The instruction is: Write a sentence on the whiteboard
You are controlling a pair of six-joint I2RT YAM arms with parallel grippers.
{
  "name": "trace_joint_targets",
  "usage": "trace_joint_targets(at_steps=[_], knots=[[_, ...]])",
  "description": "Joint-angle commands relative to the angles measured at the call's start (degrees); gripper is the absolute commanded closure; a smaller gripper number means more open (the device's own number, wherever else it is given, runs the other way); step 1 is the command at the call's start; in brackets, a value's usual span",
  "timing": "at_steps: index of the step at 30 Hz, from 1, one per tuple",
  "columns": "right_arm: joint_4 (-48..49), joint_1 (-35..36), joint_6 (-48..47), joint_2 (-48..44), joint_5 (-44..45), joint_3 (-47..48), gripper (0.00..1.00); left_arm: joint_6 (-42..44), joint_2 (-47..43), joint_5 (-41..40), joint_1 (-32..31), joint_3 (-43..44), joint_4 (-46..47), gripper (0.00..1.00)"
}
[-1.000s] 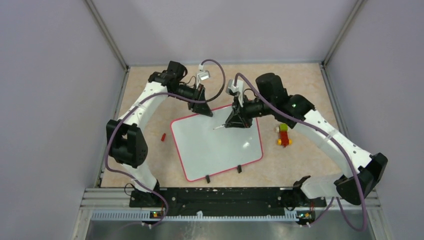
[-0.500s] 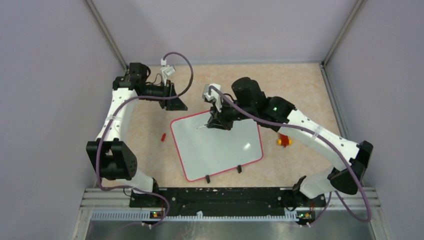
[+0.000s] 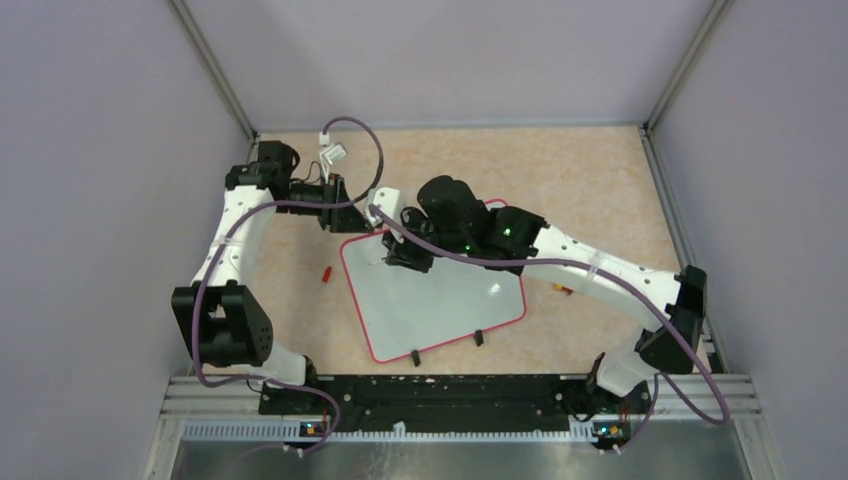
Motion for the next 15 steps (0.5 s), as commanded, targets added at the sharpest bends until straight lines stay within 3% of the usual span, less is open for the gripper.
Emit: trace_joint_targets(at_steps=[1, 7, 15], knots=[[4.21, 1.27, 0.04, 1.53, 3.59, 3.68, 1.0, 1.55, -2.48, 3.22, 0.2, -0.44, -0.02, 0.6], [4.24, 1.31, 0.99, 2.98, 1.9, 5.07, 1.0, 2.0, -3.0, 3.73, 0.19, -0.54, -0.61, 0.52], [4.25, 1.34, -0.06, 2.22, 1.31, 3.83, 1.0, 3.83, -2.31, 4.39, 0.11, -2.43, -1.01, 0.57]])
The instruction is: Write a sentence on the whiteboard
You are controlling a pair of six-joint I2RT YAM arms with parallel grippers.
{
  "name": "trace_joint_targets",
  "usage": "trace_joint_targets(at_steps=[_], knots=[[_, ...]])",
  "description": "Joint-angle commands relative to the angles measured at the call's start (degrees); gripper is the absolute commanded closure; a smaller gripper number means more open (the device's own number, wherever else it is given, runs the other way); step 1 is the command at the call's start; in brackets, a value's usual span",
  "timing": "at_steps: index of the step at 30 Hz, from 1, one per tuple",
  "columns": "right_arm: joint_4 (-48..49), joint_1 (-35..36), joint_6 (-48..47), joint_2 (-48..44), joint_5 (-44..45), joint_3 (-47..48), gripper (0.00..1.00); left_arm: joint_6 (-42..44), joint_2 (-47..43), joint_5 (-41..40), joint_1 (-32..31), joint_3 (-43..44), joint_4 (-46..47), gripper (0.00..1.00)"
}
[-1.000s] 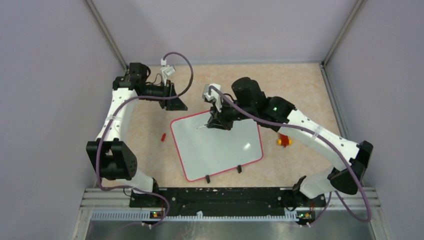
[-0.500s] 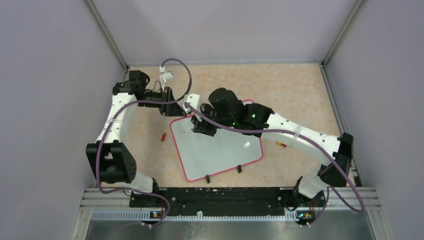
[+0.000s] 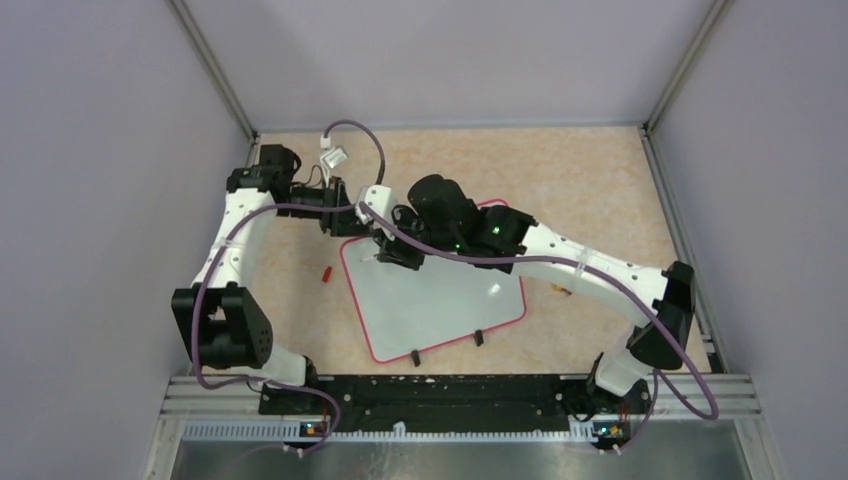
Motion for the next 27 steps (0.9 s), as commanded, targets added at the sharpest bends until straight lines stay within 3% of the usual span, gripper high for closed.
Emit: trace_joint_targets(at_steps=[1, 8, 17, 27], knots=[[2.16, 0.68, -0.49, -0.64, -0.2, 1.91, 1.0, 2.6, -1.39, 2.78, 0.0, -1.47, -1.04, 0.57], [3.01, 0.66, 0.14, 0.79, 0.77, 3.17, 1.0, 1.82, -1.4, 2.4, -0.37, -2.45, -0.5, 0.71], [3.5, 0.74, 0.7, 1.56, 0.87, 3.34, 1.0, -0.97, -2.46, 1.58, -0.93, -3.63, 2.05, 1.0], [1.94, 0.71, 1.27, 0.09, -1.32, 3.0, 1.0, -11.8, -6.9, 0.62, -2.42, -11.7, 14.88, 1.0]])
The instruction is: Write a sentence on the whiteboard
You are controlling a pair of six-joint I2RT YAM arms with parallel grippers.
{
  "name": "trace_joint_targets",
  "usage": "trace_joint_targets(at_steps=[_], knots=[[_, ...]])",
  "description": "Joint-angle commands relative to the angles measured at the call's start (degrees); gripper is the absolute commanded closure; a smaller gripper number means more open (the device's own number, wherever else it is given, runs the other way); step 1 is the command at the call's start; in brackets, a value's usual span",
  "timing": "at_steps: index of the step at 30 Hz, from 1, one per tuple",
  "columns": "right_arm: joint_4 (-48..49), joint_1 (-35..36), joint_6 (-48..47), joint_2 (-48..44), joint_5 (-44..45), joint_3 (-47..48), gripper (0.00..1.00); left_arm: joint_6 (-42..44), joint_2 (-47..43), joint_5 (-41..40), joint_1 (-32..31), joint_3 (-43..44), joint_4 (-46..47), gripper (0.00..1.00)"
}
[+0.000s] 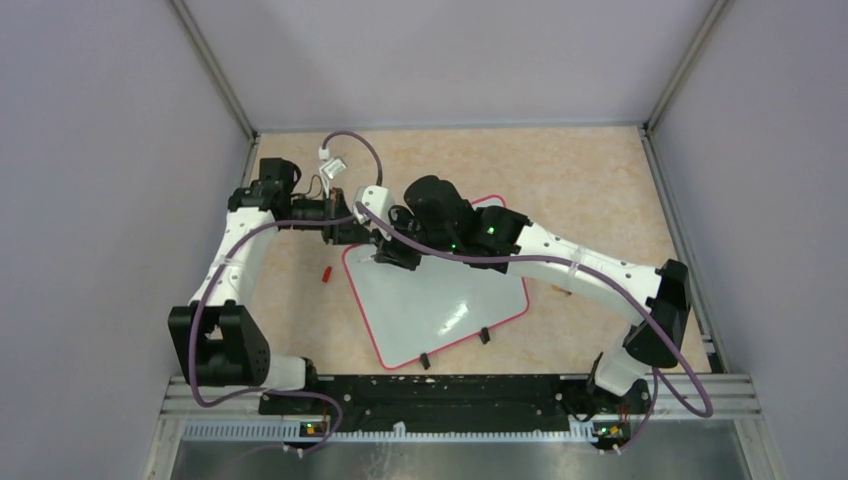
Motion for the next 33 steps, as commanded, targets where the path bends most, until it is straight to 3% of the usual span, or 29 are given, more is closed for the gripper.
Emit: trace_joint_targets(at_steps=[1, 33], knots=[[0.54, 0.76, 0.7, -1.28, -1.25, 2.92, 1.0, -4.82, -1.91, -0.81, -2.5, -2.69, 6.45, 1.0], [1.36, 0.68, -2.26, -0.22, 6.26, 0.59, 1.0, -2.78, -0.14, -2.54, -4.69, -0.13, 4.88, 1.0]])
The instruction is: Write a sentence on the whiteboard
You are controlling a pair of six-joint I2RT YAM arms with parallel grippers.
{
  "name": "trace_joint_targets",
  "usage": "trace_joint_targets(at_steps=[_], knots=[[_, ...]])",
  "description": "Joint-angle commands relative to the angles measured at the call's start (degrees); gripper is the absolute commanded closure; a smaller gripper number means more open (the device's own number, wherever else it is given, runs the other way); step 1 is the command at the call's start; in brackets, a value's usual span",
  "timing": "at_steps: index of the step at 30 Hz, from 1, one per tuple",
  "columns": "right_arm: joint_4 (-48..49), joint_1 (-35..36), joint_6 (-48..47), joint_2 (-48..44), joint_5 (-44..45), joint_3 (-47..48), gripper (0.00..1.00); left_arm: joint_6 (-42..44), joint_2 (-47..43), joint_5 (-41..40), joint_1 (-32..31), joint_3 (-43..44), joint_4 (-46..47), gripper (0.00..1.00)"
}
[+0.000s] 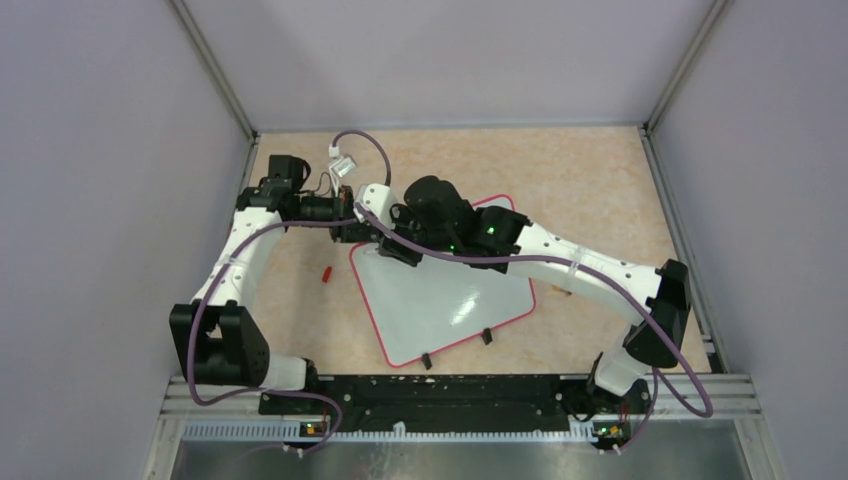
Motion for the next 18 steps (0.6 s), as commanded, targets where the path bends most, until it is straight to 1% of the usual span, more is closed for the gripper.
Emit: trace_joint_targets(at_steps=[1, 8, 16, 18], knots=[[1.4, 0.67, -1.4, -0.18, 2.16, 0.42, 1.0, 1.04, 0.66, -1.44, -1.28, 1.0, -1.37, 1.0], [0.72, 0.53, -2.4, -0.82, 5.88, -0.73, 1.0, 1.21, 0.7, -1.66, -1.32, 1.32, -1.81, 1.0], [0.02, -0.88, -1.67, -1.82, 6.24, -1.34, 1.0, 1.15, 0.51, -1.98, -1.36, 1.23, -1.7, 1.0], [-0.24, -0.93, -1.47, -1.6, 7.82, -0.95, 1.0, 1.13, 0.6, -2.01, -1.32, 1.23, -1.64, 1.0]])
